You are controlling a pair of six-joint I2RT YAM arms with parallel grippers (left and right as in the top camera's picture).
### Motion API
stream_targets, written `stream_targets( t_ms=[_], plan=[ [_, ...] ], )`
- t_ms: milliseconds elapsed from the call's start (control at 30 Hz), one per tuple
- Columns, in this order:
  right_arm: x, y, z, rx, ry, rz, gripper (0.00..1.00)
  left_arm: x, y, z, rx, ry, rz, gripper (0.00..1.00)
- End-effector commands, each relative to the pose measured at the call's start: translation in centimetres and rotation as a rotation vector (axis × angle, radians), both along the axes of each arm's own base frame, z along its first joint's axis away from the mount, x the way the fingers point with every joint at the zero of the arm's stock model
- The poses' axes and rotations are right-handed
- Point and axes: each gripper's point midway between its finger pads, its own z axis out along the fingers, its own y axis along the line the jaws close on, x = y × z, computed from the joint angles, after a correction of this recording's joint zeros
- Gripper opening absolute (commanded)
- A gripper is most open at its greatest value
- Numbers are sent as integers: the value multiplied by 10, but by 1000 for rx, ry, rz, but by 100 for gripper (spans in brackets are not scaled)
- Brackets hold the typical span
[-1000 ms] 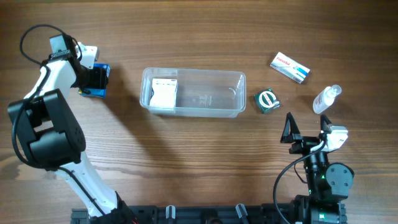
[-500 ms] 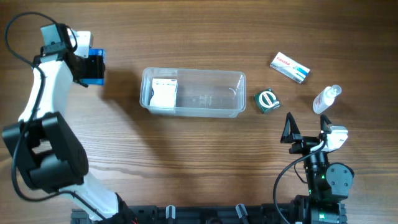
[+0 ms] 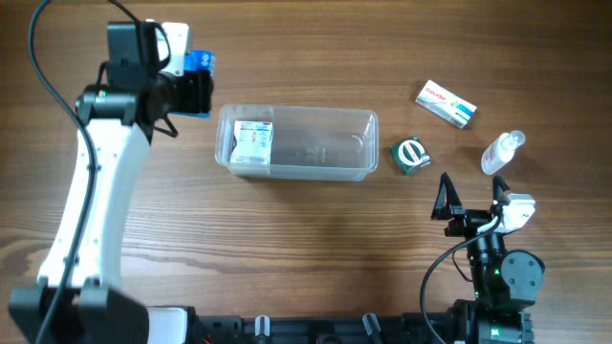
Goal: Pack container
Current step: 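Carry the blue box into the container beside the Hansaplast box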
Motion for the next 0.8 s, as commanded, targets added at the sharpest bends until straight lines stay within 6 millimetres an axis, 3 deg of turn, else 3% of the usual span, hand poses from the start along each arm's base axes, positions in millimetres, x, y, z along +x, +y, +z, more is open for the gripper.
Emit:
stream_targets(
  t_ms=[0,200,400,567,767],
  plan=[
    [0,-1,-2,-10,3,-3,100,-20,-39,12,-82,20,-8,73],
    [0,-1,-2,-10,3,-3,100,-43,-105,8,-135,73,-99,75],
    [0,-1,-2,-10,3,-3,100,-52,-149,-5,-162,112,-157,75],
    [0,-1,-2,-10,3,-3,100,-44,-163,-27,-145,141,-125,75],
    [0,-1,-2,-10,3,-3,100,-36,-157,-57,-141,209,22,71]
  ],
)
